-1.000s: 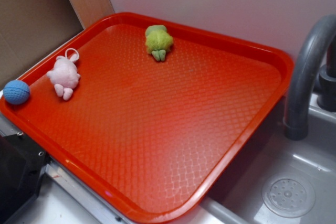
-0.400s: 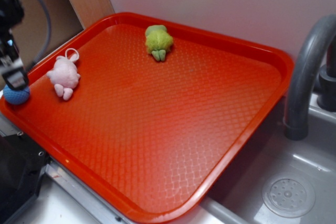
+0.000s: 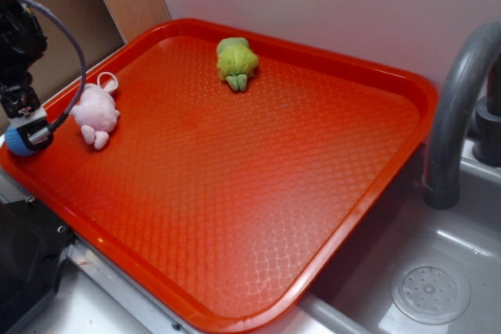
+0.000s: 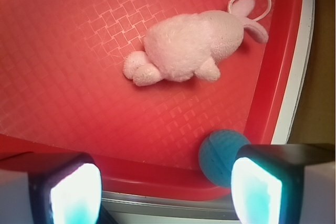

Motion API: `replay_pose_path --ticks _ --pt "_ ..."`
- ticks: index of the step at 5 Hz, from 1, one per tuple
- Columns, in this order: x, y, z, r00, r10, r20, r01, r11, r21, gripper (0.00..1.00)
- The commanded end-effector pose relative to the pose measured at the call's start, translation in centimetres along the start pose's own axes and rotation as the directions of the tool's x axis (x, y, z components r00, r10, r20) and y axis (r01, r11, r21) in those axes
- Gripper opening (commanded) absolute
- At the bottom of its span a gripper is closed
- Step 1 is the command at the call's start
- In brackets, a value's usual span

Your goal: Grab the blue ball.

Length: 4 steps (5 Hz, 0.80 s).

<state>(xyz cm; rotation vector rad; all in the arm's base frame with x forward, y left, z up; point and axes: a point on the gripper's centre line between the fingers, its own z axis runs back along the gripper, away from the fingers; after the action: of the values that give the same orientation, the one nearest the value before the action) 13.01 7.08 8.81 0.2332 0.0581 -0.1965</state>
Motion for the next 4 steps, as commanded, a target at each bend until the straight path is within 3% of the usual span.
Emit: replay_pose_path --ticks 1,2,3,4 --pt "-0.1 0.9 0.5 1.000 0.010 0.014 -0.010 1.000 0.010 1.00" --pt "0.3 2.3 -1.7 0.999 0.031 -0.015 -0.030 0.999 0.031 1.00" --pt "0.9 3.2 -3.6 0.996 0.089 -0.029 -0.086 0.992 0.095 1.00" --pt "1.2 3.2 -4.1 0.994 0.113 0.000 -0.112 0.986 0.124 1.00"
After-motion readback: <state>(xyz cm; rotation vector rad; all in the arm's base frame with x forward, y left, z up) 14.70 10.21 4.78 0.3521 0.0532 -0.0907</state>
